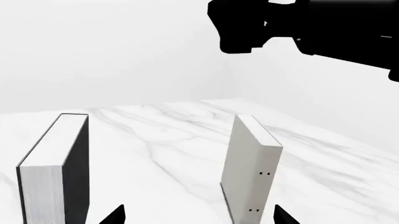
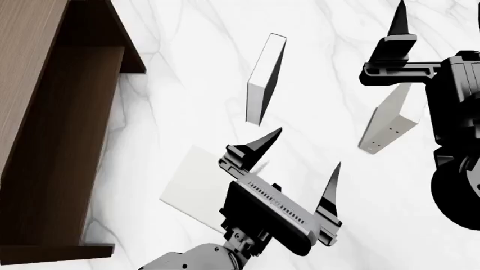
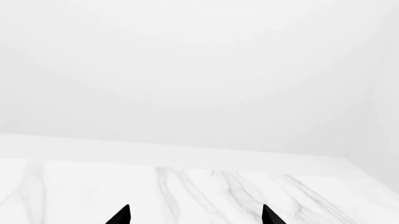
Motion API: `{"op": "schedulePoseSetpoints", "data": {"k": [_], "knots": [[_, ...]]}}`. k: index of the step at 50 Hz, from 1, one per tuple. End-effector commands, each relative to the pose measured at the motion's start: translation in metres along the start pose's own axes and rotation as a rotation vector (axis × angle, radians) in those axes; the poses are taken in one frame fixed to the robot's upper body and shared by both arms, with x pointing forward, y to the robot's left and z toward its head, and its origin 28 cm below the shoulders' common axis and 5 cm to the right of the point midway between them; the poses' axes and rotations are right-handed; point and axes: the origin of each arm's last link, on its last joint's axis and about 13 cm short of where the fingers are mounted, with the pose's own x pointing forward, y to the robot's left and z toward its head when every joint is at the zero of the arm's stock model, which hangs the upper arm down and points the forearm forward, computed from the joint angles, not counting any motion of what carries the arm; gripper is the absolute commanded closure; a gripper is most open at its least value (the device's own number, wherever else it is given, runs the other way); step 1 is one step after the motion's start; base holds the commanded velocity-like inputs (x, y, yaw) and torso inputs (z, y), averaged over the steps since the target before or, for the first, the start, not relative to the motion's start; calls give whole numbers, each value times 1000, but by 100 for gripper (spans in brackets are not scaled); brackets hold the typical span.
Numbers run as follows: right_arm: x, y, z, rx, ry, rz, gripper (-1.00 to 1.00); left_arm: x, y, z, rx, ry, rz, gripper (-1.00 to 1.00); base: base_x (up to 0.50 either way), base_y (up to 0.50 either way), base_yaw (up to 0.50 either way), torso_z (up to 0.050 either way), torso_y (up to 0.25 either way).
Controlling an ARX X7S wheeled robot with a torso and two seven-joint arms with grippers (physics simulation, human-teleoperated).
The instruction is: Pick up the book on the right and place it under the cabinet shelf.
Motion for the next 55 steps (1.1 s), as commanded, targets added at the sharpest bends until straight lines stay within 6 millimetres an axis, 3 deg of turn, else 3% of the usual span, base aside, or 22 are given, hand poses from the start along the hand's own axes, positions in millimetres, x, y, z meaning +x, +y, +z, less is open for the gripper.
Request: {"op": "schedulePoseSetpoints", "data": {"k": [1,22,41,55], "knots": [[1,1,-4,1,10,6,-100,3,-6,-9,-41,6,-32,-100,0,0,0,0,0],[5,3,-11,-2,32,13,-100,9,-26,-40,-255,67,-132,-100,0,0,0,0,0],[21,-5,27,-51,-79,-19,-100,9,-22,-60,-405,139,-89,-100,0,0,0,0,0],[22,-7,36,-62,-103,-23,-100,8,-28,-70,-495,189,-113,-100,0,0,0,0,0]]}}
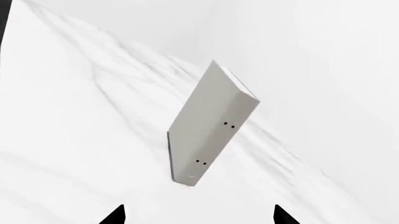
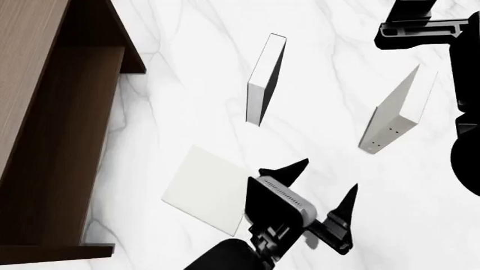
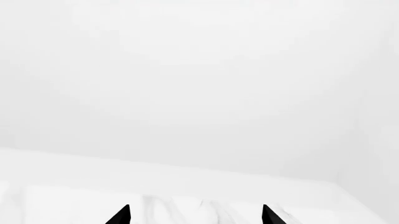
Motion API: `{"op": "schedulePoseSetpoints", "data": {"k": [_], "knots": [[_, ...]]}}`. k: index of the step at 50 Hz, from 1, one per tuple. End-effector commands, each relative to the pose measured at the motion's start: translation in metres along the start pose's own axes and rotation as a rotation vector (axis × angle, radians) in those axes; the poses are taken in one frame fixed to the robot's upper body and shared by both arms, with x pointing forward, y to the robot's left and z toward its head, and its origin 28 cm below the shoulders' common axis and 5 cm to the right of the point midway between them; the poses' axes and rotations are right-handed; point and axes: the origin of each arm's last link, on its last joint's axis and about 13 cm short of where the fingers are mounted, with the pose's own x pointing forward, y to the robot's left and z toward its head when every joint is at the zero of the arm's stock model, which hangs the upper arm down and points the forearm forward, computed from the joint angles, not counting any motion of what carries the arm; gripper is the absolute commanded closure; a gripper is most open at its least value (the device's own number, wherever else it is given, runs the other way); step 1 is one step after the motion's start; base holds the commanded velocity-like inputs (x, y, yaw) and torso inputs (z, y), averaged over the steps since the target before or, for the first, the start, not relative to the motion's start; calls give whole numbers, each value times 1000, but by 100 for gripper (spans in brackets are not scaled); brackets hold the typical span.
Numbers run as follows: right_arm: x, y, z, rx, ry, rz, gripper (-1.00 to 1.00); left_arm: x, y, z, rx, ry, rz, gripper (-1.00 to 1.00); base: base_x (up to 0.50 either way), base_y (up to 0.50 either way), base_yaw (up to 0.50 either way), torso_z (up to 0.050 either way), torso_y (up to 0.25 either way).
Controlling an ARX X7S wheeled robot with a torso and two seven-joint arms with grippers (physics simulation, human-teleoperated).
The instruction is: Pick up the book on the right and place it under the cabinet shelf.
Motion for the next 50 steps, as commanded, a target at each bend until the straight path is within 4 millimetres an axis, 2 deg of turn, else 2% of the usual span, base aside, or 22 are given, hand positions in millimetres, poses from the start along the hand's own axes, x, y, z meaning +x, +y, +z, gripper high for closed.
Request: {"op": "schedulePoseSetpoints", "data": {"k": [1,10,21,34,50], "knots": [[2,-2,10,-10,-28,-5,-100,-3,0,-18,-104,75,2,-100,0,0,0,0,0],[3,-2,10,-14,-33,-2,-100,-6,-4,-29,-160,107,13,-100,0,0,0,0,-2],[4,1,11,0,-43,6,-100,-10,4,-36,-259,137,152,-100,0,0,0,0,-3],[4,2,17,2,-56,5,-100,-10,10,-39,-310,133,210,-100,0,0,0,-1,-5],[6,2,21,8,-69,9,-100,-16,20,-37,-255,123,279,-100,0,0,0,-1,-4]]}}
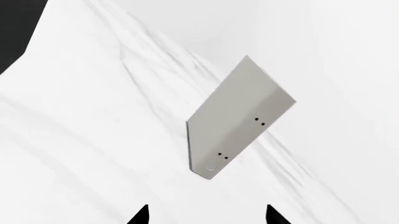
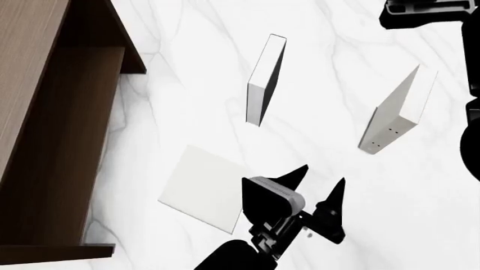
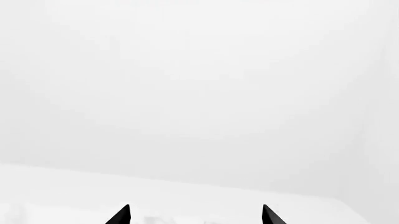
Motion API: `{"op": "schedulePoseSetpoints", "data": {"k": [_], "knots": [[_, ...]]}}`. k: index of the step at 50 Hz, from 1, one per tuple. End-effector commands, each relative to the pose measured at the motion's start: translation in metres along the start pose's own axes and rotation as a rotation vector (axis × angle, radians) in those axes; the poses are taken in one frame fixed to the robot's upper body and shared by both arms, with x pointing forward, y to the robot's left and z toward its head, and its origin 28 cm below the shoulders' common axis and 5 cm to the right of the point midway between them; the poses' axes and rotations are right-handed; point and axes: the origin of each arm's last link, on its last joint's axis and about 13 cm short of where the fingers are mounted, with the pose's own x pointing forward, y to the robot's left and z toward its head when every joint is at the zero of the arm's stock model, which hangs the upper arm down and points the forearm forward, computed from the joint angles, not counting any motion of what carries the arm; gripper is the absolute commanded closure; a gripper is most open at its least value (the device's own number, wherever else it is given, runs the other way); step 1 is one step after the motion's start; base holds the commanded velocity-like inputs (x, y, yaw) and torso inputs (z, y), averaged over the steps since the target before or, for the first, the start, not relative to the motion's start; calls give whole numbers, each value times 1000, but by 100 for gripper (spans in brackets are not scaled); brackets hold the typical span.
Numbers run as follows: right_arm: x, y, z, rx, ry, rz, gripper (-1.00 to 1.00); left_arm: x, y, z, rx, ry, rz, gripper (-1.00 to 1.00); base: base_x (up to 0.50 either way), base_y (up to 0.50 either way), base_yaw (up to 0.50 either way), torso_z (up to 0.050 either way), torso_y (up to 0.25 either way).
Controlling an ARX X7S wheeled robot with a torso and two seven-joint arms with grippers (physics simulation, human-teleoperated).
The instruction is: Pick up the book on the right and place it under the cabinet shelf.
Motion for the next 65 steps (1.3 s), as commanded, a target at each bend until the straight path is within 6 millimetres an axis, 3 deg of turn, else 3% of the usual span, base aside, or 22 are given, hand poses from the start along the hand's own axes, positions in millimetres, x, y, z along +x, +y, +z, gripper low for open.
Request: {"op": "schedulePoseSetpoints", "data": {"k": [1,37,65], "knots": [[1,0,3,5,-10,2,-100,-18,22,-18,-114,121,215,-100,0,0,0,-10,-12],[1,-2,9,11,-20,1,-100,-34,45,3,13,115,306,-100,0,0,0,-1,-5],[-1,-1,11,13,-25,6,-100,-49,61,7,66,114,360,-100,0,0,0,-1,-4]]}}
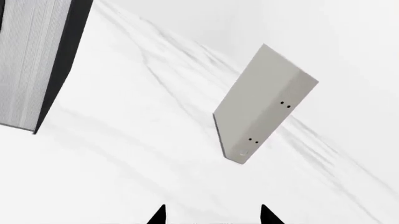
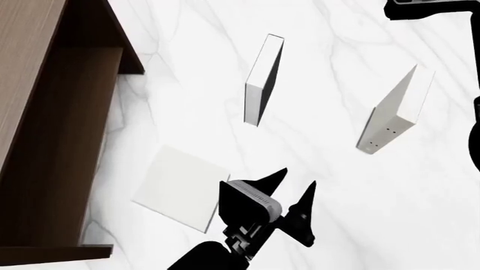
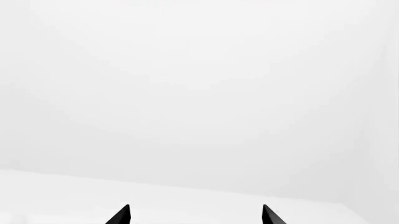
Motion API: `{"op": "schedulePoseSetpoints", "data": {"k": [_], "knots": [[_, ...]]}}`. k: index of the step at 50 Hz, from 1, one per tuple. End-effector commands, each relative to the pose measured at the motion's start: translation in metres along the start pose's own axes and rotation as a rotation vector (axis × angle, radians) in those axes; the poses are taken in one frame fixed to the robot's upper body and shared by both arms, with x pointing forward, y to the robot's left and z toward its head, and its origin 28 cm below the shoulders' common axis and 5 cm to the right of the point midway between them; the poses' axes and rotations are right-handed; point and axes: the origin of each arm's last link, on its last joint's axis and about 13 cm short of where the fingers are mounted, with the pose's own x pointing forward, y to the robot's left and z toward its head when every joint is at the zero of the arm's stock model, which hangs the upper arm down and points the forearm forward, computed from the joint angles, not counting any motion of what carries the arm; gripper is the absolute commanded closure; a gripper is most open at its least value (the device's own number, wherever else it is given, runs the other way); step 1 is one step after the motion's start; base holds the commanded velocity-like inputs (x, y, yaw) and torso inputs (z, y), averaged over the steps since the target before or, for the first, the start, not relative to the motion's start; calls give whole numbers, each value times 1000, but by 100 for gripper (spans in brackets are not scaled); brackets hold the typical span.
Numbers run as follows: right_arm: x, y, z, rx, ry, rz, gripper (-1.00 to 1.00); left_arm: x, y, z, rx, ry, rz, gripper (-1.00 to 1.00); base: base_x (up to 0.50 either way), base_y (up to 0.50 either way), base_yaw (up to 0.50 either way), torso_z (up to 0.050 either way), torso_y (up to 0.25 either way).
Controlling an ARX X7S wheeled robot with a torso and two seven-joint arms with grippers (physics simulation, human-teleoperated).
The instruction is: Pick up the book on the right and place it under the cabinet shelf.
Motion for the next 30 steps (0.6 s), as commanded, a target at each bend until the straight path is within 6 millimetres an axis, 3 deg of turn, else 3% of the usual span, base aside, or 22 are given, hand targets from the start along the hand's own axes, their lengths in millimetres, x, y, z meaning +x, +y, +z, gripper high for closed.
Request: {"op": "schedulePoseSetpoints", "data": {"k": [1,30], "knots": [[-1,-1,2,0,-4,-1,-100,-21,33,-10,-73,112,318,-100,0,0,0,0,0],[-2,-1,2,-1,-4,0,-100,-37,45,-2,-38,103,387,-100,0,0,0,-1,-5]]}}
